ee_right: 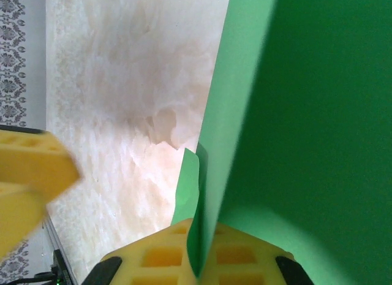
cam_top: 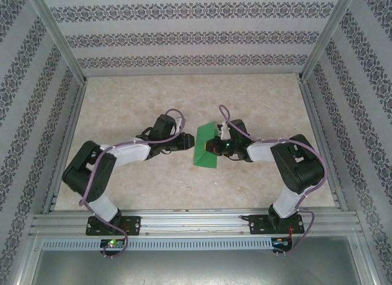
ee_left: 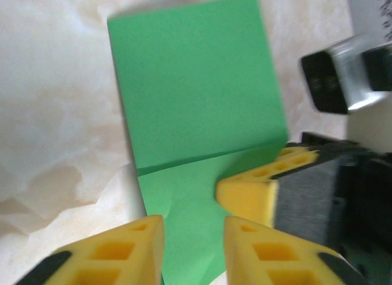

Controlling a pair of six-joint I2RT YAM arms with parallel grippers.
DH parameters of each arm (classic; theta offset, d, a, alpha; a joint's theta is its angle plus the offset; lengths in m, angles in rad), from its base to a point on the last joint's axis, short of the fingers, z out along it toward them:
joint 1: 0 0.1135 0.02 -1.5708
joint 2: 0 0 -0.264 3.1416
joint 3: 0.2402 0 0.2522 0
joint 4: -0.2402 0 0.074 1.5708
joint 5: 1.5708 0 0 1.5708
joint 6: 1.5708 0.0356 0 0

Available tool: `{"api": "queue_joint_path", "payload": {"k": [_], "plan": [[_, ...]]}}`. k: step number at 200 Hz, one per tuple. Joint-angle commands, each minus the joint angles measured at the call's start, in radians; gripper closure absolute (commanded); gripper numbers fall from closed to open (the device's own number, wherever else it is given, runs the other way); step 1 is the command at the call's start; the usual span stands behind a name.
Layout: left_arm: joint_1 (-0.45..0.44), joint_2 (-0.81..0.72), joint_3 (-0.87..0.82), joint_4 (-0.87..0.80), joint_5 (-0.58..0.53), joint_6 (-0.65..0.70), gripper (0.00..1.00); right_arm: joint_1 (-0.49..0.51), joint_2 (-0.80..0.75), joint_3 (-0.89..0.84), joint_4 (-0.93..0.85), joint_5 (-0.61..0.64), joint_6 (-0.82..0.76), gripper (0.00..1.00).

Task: Fold a paper plane with a square sheet of paper (fold left side to right side)
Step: Turn over the paper at the center of the table.

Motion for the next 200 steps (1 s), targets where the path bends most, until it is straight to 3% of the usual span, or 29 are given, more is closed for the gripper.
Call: {"api": "queue_joint_path", "payload": {"k": [1, 48, 74, 85, 93, 133, 200], "plan": [[0.026, -0.126, -0.04, -0.011, -0.094, 0.037, 0.63, -0.025, -0.058, 0.021, 0.031, -0.022, -0.05, 0.97], [0.043, -0.417, -0.139, -0.018, -0.174, 0.071, 0.45, -0.072, -0.208, 0.008, 0.131, -0.114, -0.074, 0.97], [0.058, -0.57, -0.192, 0.071, -0.118, 0.058, 0.19, -0.099, -0.292, -0.003, 0.266, -0.174, -0.029, 0.98], [0.066, -0.619, -0.217, 0.159, -0.042, 0.045, 0.05, -0.104, -0.315, 0.0, 0.316, -0.197, -0.007, 0.99], [0.069, -0.644, -0.232, 0.221, 0.021, 0.033, 0.02, -0.105, -0.328, 0.006, 0.354, -0.219, 0.009, 0.99], [0.068, -0.606, -0.187, 0.333, 0.218, -0.052, 0.02, -0.082, -0.344, 0.045, 0.531, -0.302, 0.109, 0.99], [0.065, -0.443, -0.162, 0.516, 0.286, -0.201, 0.11, -0.007, -0.315, 0.076, 0.64, -0.333, 0.173, 1.0]]}}
